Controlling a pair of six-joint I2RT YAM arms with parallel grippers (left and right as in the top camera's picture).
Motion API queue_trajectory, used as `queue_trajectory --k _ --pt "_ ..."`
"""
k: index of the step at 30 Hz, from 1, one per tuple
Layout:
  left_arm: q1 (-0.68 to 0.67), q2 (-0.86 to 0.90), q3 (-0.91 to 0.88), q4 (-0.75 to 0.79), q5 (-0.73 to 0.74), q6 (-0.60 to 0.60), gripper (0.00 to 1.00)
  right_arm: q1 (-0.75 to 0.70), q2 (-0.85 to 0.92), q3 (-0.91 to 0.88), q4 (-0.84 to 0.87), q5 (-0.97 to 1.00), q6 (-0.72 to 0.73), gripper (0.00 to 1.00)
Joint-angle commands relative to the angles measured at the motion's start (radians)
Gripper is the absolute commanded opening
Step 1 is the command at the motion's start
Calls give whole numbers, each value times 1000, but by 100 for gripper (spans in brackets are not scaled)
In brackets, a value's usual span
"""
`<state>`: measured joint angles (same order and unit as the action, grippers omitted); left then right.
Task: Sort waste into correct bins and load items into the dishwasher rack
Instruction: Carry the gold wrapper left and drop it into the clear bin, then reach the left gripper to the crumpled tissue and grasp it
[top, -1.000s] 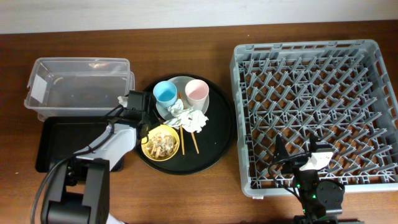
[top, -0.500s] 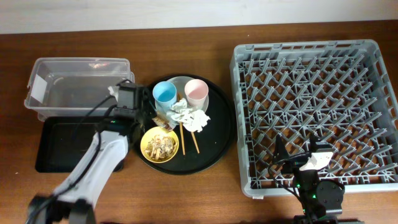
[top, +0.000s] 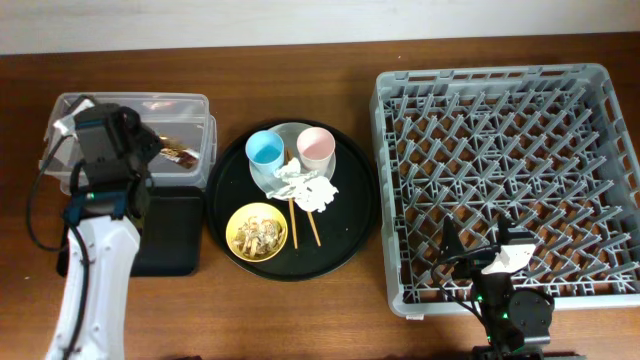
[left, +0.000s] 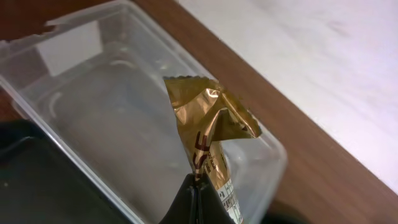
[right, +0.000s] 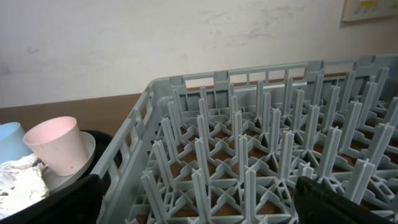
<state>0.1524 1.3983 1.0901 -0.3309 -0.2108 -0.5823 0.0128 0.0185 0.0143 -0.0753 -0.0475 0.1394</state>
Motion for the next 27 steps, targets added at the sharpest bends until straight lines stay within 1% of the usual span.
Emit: queue_trajectory --k 1,3,6,8,10,11,12,13,14,15,18,19,20,21,23,25,26,27 --pt "80 159 12 90 -37 37 1 0 -4 -7 -2 -9 8 98" --pt "101 233 12 177 -37 66 0 0 -4 -7 -2 -9 8 98" --pt "114 275 12 253 -39 84 1 0 -4 -7 -2 -9 8 98" --pt "114 277 12 271 -37 83 2 0 -4 -7 -2 -9 8 98" --pt "114 281 12 265 -37 83 6 0 -4 -7 -2 -9 8 98" --pt "114 283 12 254 -37 83 20 0 -4 -7 -2 -9 8 98" --pt "114 283 12 248 -37 83 37 0 -4 -7 -2 -9 8 98" --pt "114 283 13 249 -25 83 58 0 -4 -7 -2 -9 8 98" --pt "114 277 15 247 8 84 61 0 -4 -7 -2 -9 8 98" --pt "114 264 16 248 38 83 61 0 -4 -7 -2 -9 8 98" --pt "114 136 23 224 209 82 61 0 -4 -7 -2 -9 8 98" --pt "109 72 24 201 306 82 57 0 -4 -7 -2 -9 8 98" --pt "101 17 24 166 394 79 50 0 -4 -7 -2 -9 8 98" --pt "82 -46 24 109 491 67 46 0 -4 -7 -2 -9 8 98" --pt "27 -135 24 -43 616 56 47 0 -4 -7 -2 -9 8 98" --pt "-85 -187 24 -252 632 67 48 0 -4 -7 -2 -9 8 98" --pt "-158 -191 24 -328 630 106 48 0 -4 -7 -2 -9 8 98" --pt "-246 -184 24 -383 595 142 53 0 -4 -7 -2 -9 8 98"
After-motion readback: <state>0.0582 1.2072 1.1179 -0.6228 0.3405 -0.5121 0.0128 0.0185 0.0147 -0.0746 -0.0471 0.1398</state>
